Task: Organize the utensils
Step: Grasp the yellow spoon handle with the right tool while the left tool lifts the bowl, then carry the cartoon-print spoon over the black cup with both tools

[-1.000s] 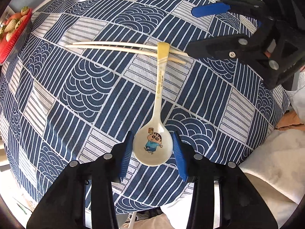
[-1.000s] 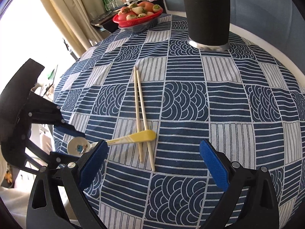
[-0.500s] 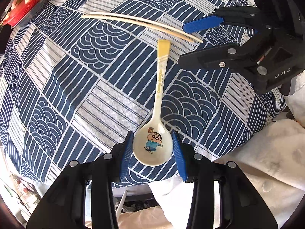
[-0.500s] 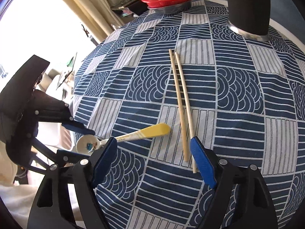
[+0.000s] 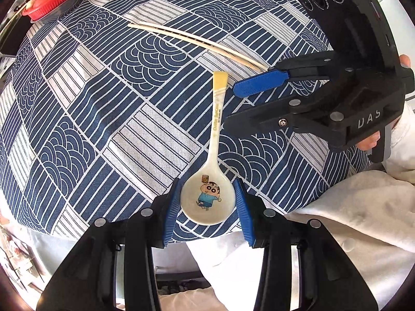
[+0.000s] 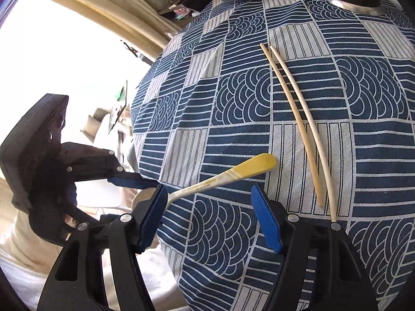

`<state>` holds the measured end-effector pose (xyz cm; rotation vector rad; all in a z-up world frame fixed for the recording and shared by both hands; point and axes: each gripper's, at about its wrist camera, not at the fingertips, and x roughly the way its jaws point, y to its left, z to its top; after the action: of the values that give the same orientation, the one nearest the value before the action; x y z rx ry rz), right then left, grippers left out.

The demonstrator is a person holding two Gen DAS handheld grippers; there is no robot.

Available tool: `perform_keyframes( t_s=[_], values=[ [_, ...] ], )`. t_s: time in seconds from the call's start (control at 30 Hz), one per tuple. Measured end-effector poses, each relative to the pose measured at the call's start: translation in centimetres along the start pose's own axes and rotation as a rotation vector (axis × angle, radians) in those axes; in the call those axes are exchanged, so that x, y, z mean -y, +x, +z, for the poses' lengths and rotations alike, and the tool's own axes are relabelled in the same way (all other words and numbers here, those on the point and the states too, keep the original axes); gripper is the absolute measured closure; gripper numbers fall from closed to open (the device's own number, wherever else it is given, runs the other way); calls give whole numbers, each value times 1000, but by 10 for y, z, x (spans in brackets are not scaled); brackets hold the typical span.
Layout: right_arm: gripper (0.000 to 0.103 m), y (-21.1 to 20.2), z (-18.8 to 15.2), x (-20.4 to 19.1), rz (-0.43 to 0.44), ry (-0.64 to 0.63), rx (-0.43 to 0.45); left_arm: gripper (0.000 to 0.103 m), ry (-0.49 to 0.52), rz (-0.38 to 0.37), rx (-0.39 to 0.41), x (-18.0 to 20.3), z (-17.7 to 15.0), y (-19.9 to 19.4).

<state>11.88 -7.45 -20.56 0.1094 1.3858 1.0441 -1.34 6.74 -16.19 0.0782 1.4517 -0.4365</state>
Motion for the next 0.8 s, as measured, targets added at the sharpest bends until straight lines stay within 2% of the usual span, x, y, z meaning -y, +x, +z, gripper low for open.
perform_keyframes(
  t_s=[0.13, 0.2, 0.23, 0.27, 0.3, 0.37, 0.53, 0.63, 0.8],
  values=[
    [45, 3, 7, 11, 54, 96, 14, 61, 13, 12, 4, 2, 1, -5],
    [51, 6, 9, 21, 83, 169, 12, 61, 18, -4, 14, 6, 4, -10],
    [56, 8, 10, 26, 114, 215, 7, 61, 28, -3, 21, 7, 5, -14],
    [68, 10, 11, 30, 135, 250, 5, 61, 38, 0, 23, 8, 5, -16],
    [79, 9, 12, 33, 143, 266, 20, 61, 44, 6, 17, 3, 20, -16],
    [88, 2, 13, 36, 199, 287, 63, 61, 44, 9, 8, 4, 26, -15],
    [92, -24, 21, 22, 203, 200, 141, 61, 68, 19, 9, 7, 42, -9],
    [95, -42, 27, 15, 237, 174, 201, 61, 82, 34, 26, 7, 54, -13],
    [96, -68, 34, 11, 236, 157, 281, 61, 121, 48, 66, 6, 81, -20]
  ],
)
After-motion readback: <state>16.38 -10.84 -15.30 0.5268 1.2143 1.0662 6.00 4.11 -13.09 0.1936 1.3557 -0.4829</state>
